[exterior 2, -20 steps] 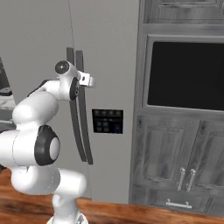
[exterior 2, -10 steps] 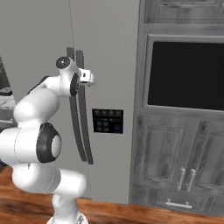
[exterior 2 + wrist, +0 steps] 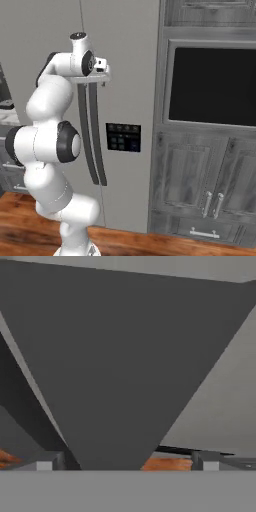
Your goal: Store the kebab skewer in the freezer for long-term storage. Close the freezer door after placing the cooked food.
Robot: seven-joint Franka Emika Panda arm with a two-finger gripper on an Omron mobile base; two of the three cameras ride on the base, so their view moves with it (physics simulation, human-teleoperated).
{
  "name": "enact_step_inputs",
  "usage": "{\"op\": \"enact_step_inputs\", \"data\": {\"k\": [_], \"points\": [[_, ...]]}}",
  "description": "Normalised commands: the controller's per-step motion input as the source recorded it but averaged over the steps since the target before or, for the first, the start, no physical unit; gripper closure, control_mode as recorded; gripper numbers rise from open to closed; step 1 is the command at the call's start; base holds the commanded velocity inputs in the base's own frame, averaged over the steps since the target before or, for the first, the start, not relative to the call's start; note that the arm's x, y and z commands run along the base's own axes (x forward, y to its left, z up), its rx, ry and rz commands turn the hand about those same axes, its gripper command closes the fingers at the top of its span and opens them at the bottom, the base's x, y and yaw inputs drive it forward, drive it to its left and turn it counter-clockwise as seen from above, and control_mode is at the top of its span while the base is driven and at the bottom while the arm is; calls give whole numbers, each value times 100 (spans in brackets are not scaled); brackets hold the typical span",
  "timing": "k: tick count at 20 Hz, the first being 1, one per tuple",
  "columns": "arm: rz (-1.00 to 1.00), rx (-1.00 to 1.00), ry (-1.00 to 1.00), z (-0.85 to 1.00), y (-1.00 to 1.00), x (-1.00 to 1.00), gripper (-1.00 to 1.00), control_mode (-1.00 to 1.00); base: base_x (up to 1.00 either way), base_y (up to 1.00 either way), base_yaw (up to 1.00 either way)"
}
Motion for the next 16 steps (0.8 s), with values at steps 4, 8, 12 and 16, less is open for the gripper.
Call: {"op": "enact_step_inputs", "data": {"k": [4, 8, 12, 16], "points": [[0, 0, 0, 3, -1, -1, -100, -100, 0, 0, 0], [0, 0, -12, 0, -8, -56, -100, -100, 0, 0, 0], [0, 0, -30, 0, -4, -99, -100, -100, 0, 0, 0], [0, 0, -28, 0, -3, -72, -100, -100, 0, 0, 0]]}}
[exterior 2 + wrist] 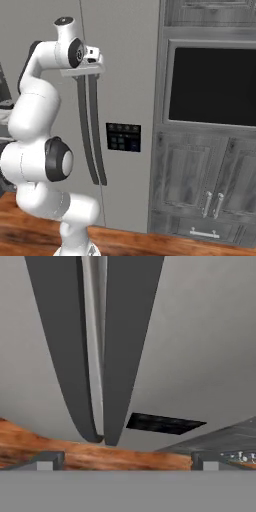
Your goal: Store the kebab skewer in the freezer for long-term storage. Close the freezer door after placing the cooked food.
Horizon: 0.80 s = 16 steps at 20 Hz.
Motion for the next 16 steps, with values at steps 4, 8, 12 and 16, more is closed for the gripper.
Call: {"op": "enact_step_inputs", "data": {"k": [4, 8, 12, 16], "points": [[0, 3, -29, -20, -23, -9, -100, -100, 0, 0, 0], [0, 10, -22, -11, -46, 0, -100, -100, 0, 0, 0], [0, 3, -16, 0, -29, 0, -100, -100, 0, 0, 0], [0, 1, -10, 0, -1, 0, -100, -100, 0, 0, 0]]}}
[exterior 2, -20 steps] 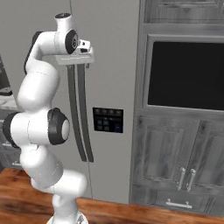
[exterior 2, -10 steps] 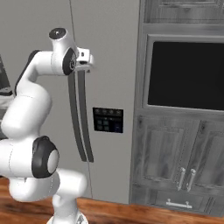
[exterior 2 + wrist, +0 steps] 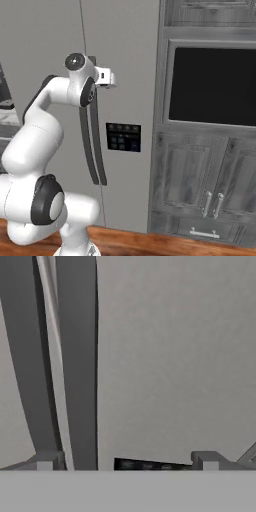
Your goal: Store the kebab skewer in the freezer for long-term storage. Close the freezer door after placing the cooked food.
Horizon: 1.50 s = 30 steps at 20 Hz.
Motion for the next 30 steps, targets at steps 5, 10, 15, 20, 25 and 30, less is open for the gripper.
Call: {"op": "enact_step_inputs", "data": {"k": [5, 10, 15, 20, 25, 30], "points": [[-7, 0, -2, -10, -12, 7, -100, -100, 0, 0, 0], [-9, 2, 0, -12, -44, 13, -100, -100, 0, 0, 0], [0, 5, -10, -15, -20, 10, -100, -100, 0, 0, 0], [0, 0, -15, -14, -1, 17, -100, -100, 0, 0, 0], [0, 0, -1, -5, 0, 37, -100, -100, 0, 0, 0], [0, 0, 12, 0, -3, 53, -100, -100, 0, 0, 0]]}}
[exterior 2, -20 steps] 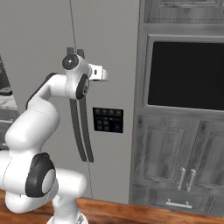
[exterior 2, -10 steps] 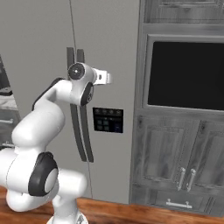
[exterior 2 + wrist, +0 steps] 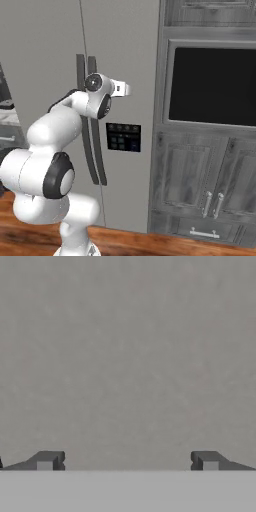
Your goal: Store the kebab skewer in the freezer for long-term storage. Close the freezer door after placing the cooked food.
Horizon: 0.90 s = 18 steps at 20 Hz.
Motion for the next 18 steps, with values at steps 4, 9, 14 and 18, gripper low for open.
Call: {"op": "enact_step_inputs", "data": {"k": [4, 9, 14, 18], "points": [[0, 0, 14, 0, -3, 55, -100, -100, 0, 0, 0], [0, 0, 9, 0, -3, 56, -100, -100, 0, 0, 0], [0, 0, 1, -6, 0, 41, -100, -100, 0, 0, 0], [0, 0, -1, -18, 0, 20, -100, -100, 0, 0, 0]]}}
